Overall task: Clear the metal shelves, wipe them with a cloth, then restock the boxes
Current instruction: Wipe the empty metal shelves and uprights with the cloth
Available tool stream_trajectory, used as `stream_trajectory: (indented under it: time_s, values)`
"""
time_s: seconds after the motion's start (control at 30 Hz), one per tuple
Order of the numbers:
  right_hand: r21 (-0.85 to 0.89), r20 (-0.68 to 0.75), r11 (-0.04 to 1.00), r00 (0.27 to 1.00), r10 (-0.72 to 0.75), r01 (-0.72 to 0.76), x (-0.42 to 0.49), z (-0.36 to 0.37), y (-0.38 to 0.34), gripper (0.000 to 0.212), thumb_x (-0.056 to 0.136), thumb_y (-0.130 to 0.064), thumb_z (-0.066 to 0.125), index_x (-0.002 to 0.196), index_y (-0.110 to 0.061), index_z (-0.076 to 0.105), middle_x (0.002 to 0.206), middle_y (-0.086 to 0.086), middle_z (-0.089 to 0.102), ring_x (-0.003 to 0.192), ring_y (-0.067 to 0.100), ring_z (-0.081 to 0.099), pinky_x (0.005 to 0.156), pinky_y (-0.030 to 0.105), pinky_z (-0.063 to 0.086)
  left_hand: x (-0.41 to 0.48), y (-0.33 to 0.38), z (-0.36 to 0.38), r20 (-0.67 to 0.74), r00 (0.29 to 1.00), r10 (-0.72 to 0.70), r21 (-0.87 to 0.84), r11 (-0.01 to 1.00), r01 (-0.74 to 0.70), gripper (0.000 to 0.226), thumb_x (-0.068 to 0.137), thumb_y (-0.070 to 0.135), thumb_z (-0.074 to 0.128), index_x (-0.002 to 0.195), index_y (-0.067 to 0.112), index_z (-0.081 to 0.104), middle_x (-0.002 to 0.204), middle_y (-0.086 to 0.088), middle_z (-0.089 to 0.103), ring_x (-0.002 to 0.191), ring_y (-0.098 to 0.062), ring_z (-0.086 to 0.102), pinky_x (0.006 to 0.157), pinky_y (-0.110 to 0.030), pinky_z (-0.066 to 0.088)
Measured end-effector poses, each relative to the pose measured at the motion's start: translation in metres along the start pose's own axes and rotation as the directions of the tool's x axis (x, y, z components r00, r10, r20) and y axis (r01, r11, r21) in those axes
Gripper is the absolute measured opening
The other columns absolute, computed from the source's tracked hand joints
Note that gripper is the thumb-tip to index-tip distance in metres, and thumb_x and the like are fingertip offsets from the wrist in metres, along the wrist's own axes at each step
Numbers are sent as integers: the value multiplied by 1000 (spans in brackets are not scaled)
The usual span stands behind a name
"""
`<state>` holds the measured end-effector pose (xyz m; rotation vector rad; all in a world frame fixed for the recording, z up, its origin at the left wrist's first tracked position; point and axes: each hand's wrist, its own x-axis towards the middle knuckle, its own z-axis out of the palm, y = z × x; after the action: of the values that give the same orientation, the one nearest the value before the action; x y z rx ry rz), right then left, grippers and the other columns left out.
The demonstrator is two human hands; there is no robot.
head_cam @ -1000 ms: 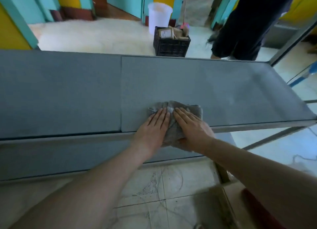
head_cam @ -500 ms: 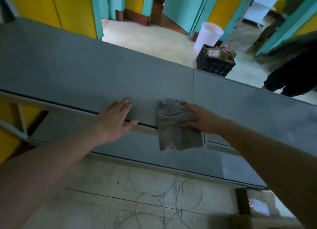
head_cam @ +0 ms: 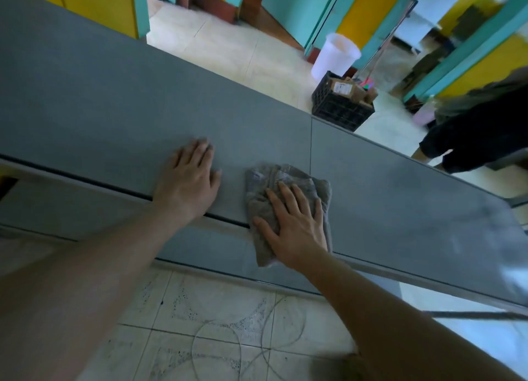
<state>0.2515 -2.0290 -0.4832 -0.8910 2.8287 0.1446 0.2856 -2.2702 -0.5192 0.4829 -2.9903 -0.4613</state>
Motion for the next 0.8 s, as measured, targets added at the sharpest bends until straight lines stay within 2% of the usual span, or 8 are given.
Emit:
stream_trajectory:
  time_s: [0.2, 0.3, 0.43, 0.57, 0.63, 0.7, 0.8]
  values:
    - [-95, 36, 966, 971, -238, 240, 45, -12, 51, 76, 92, -78, 12, 159, -44, 11, 169, -13, 2, 156, 13, -4, 124, 56, 5, -4, 4, -8, 20, 1000, -5, 21, 1000, 5, 64, 105, 44, 23, 160, 11, 16, 169, -2, 10, 156, -16, 2, 126, -37, 4]
    - [-105, 4, 956, 962, -275, 273, 80, -12, 64, 75, 92, -78, 12, 159, -44, 14, 169, -13, 6, 156, 15, 2, 125, 53, 5, -2, 3, -7, 4, 1000, -12, 28, 1000, 12, 63, 105, 43, 24, 160, 13, 19, 169, -1, 14, 156, -15, 5, 126, -36, 5]
    - [-121, -40, 950, 954, -296, 289, 144, -16, 84, 74, 92, -79, 13, 157, -45, 17, 168, -12, 11, 155, 18, 10, 124, 54, 12, -1, 3, -5, 5, 1000, -20, 26, 999, 20, 73, 97, 48, 7, 160, 15, 18, 169, 1, 11, 155, -13, 3, 126, -34, 5]
    - [-29, -115, 991, 985, -129, 127, 221, -28, 103, 80, 86, -83, 12, 155, -45, 27, 168, -9, 15, 154, 22, 13, 123, 56, 12, -3, 3, -6, -6, 1000, -15, 18, 1000, 15, 80, 90, 53, -4, 161, 19, 14, 169, 5, 6, 155, -9, -1, 124, -29, -2]
    - [20, -135, 1000, 991, -16, 19, 253, -30, 105, 82, 83, -85, 12, 153, -46, 28, 168, -7, 13, 156, 26, 8, 121, 62, 8, -1, 2, -3, -30, 999, -23, 15, 1000, 23, 82, 90, 54, -3, 161, 19, 18, 169, 5, 9, 155, -7, 2, 124, -28, -1]
    - [58, -113, 996, 991, 69, -63, 269, -32, 102, 76, 86, -83, 17, 153, -49, 25, 169, -6, 10, 156, 29, 4, 119, 68, 5, 0, 1, -1, -33, 999, -20, 3, 1000, 20, 81, 91, 56, 0, 160, 18, 22, 168, 5, 13, 154, -7, 4, 125, -29, 2]
    - [79, -84, 990, 989, 119, -112, 273, -34, 93, 67, 92, -77, 26, 153, -48, 24, 168, -4, 11, 154, 32, 7, 118, 69, 6, -1, 1, -2, -30, 999, -26, -9, 1000, 26, 81, 92, 58, 4, 160, 19, 22, 168, 5, 11, 154, -6, 3, 124, -28, -1]
